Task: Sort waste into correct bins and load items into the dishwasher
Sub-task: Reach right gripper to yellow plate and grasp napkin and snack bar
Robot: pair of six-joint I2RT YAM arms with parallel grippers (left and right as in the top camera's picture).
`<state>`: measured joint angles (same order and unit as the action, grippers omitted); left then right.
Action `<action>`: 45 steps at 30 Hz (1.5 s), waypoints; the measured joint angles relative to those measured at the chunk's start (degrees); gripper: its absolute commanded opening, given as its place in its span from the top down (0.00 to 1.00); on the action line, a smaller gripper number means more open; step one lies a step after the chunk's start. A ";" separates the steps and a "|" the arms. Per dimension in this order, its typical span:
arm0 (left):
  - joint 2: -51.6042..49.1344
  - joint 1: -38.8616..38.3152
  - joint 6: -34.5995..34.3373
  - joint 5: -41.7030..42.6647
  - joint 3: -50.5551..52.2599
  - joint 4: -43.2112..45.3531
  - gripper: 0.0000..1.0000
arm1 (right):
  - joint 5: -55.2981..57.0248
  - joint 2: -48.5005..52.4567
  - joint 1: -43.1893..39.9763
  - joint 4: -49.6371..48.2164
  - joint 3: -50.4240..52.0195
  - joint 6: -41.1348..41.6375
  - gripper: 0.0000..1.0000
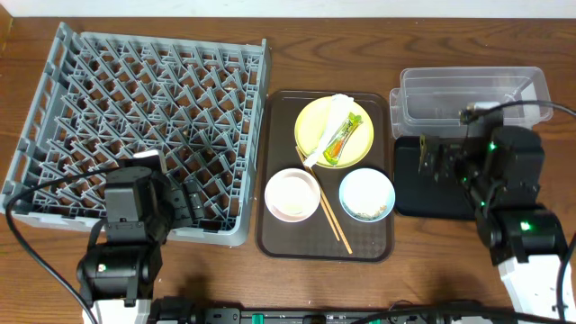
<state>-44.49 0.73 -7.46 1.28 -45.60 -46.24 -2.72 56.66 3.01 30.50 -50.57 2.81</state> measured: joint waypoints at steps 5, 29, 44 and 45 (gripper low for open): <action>-0.26 0.02 0.00 0.02 0.00 0.00 0.08 | -4.00 2.93 0.02 -2.19 -0.04 0.72 0.01; -0.42 0.02 -0.02 0.00 -0.04 0.24 0.09 | -2.54 38.80 18.67 -0.52 -28.11 10.40 0.19; -0.42 0.00 -0.02 0.02 -0.04 0.22 0.09 | 4.66 58.27 25.81 -2.89 -28.11 24.24 0.54; -0.42 0.00 -0.02 0.00 -0.04 0.22 0.08 | 4.79 58.40 25.83 -2.84 -28.09 24.87 0.60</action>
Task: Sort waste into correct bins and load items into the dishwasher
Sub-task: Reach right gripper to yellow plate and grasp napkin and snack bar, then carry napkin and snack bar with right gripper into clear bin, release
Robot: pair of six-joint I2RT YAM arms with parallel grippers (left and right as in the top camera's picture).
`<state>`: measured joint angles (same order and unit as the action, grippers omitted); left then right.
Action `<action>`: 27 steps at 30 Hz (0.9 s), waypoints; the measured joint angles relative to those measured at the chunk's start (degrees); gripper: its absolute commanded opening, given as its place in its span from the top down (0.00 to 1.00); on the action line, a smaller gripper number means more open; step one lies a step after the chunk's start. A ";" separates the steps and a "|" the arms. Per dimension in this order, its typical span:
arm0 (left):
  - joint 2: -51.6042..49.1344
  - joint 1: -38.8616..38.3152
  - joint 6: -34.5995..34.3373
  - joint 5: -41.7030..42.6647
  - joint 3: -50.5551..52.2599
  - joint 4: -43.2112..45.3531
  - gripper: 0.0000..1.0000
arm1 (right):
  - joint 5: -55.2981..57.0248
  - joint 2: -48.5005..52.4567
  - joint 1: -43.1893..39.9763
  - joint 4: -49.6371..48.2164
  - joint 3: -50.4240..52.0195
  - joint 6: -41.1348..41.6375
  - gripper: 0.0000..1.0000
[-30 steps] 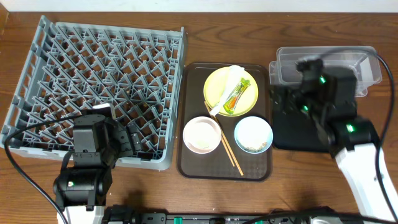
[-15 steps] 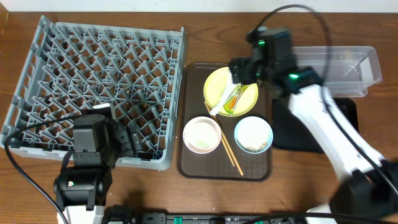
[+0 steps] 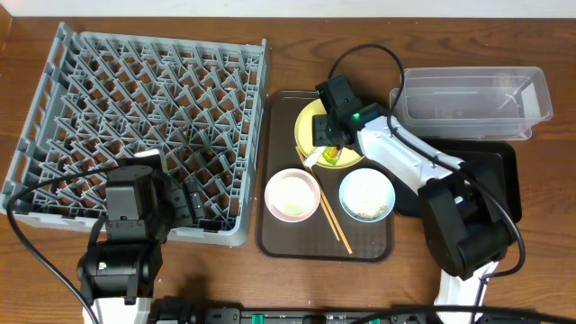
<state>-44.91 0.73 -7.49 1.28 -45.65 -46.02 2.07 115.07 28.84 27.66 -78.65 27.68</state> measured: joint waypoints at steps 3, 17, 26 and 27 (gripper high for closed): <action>0.00 0.00 0.00 0.02 0.00 0.00 0.09 | 0.44 0.04 0.00 0.50 -0.02 1.18 0.79; 0.00 0.00 0.00 0.00 0.00 -0.09 0.09 | 1.27 -4.94 -2.21 1.18 0.02 2.75 0.99; 0.00 0.02 0.00 0.02 0.00 -0.09 0.09 | 5.01 -19.30 -15.08 0.04 -0.33 3.08 0.99; 0.00 0.00 0.00 0.00 0.00 -0.09 0.08 | 5.33 -19.47 -16.44 0.20 -0.37 3.39 0.99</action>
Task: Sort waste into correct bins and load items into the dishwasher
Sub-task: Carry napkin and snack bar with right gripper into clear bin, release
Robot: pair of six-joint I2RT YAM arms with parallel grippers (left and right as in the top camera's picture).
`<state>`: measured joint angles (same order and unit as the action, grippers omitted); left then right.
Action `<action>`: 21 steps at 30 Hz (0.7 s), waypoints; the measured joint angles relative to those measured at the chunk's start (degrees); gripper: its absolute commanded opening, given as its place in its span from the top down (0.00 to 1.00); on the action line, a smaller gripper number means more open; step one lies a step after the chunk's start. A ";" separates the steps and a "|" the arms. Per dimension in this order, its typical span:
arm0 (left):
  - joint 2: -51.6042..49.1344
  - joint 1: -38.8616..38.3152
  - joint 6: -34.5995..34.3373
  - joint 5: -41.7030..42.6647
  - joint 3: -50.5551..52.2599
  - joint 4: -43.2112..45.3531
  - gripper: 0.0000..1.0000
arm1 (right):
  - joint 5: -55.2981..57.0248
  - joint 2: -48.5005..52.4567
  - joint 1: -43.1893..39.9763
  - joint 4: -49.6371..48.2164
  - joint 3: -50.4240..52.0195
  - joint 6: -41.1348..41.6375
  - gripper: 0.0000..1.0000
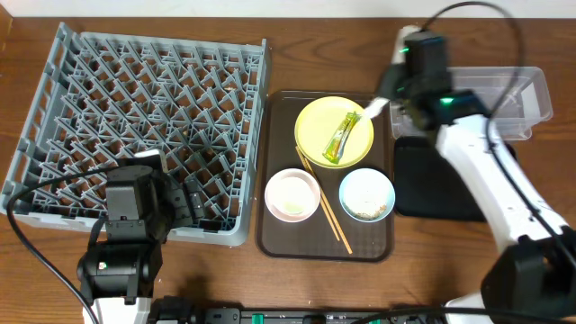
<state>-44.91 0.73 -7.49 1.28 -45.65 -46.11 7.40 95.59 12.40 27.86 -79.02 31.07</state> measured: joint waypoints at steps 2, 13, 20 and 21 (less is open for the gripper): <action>0.00 0.02 0.00 0.02 0.00 0.00 0.09 | 0.20 0.22 -2.54 0.72 0.00 1.25 0.98; 0.00 0.00 0.00 0.02 0.00 0.00 0.09 | 0.26 1.01 -9.77 -2.95 0.02 6.86 0.58; 0.00 0.00 0.00 0.00 0.00 0.00 0.09 | -8.24 1.01 -6.36 -1.75 0.02 0.35 0.56; 0.00 0.02 0.00 0.00 0.00 -0.02 0.09 | -9.07 1.01 -4.98 -1.01 0.02 -1.05 0.55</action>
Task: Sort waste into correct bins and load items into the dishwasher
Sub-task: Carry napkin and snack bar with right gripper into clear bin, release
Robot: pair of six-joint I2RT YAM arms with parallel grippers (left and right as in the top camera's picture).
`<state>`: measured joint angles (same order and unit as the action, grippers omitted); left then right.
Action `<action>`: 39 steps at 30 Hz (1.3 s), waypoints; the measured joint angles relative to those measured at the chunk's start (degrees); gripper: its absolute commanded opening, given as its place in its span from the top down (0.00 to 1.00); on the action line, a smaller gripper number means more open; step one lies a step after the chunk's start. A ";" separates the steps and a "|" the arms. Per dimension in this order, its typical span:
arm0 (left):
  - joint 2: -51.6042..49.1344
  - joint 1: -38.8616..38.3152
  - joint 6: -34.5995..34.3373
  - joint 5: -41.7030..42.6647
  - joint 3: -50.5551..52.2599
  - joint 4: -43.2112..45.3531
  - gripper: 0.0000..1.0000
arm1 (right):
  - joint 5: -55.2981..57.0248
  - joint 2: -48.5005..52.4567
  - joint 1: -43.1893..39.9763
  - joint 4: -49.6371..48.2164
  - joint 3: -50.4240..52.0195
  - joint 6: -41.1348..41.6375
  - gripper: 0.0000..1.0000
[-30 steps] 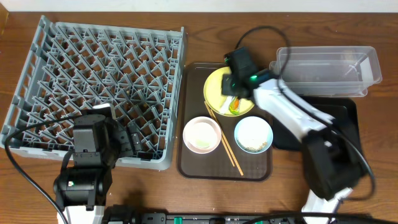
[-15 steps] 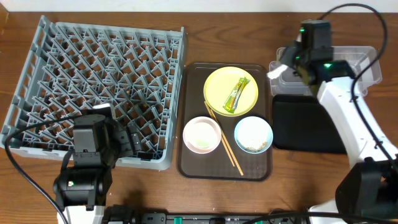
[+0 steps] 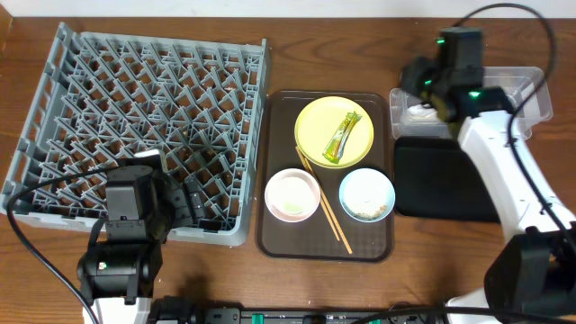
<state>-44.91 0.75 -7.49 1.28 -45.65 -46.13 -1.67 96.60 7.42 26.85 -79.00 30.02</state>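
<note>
My right gripper reaches over the left end of the clear plastic bin. A white wrapper shows just under its fingers, inside the bin, and appears still pinched. A brown tray carries a yellow plate with a green packet on it. Also on the tray are a pale pink bowl, a blue bowl and wooden chopsticks. The left gripper rests at the front edge of the grey dish rack. Its jaw gap is not visible.
A black bin lies on the table in front of the clear bin, right of the tray. The right arm's white links stretch from the bottom right corner up across that black bin. The left arm's base stands at the bottom left.
The right gripper, which held the white wrapper beside the tray's far right corner, now has it over the left end of the clear bin. The left arm is unchanged.
Both arms first rested at their sides, with the white wrapper and green packet on the yellow plate. Then the right gripper was down on the plate. After that it held the wrapper clear of the tray. Now the wrapper is at the clear bin, and the packet stays on the plate.
</note>
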 measured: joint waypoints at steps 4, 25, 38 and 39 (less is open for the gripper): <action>0.00 -0.02 0.00 0.00 0.00 0.02 0.09 | -1.49 0.17 7.76 4.79 0.00 -6.47 0.54; 0.00 -0.02 0.00 0.02 0.00 0.00 0.09 | 4.07 20.04 19.54 9.22 0.07 -1.03 0.99; 0.00 -0.02 0.00 0.02 0.00 0.00 0.09 | 9.18 2.71 7.52 8.50 -0.52 0.28 0.99; 0.00 -0.02 0.00 0.02 0.00 0.00 0.09 | 10.69 0.87 5.42 8.68 -0.90 1.20 0.99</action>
<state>-44.91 0.73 -7.49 1.30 -45.65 -46.13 9.02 97.47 12.84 35.53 -79.90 31.22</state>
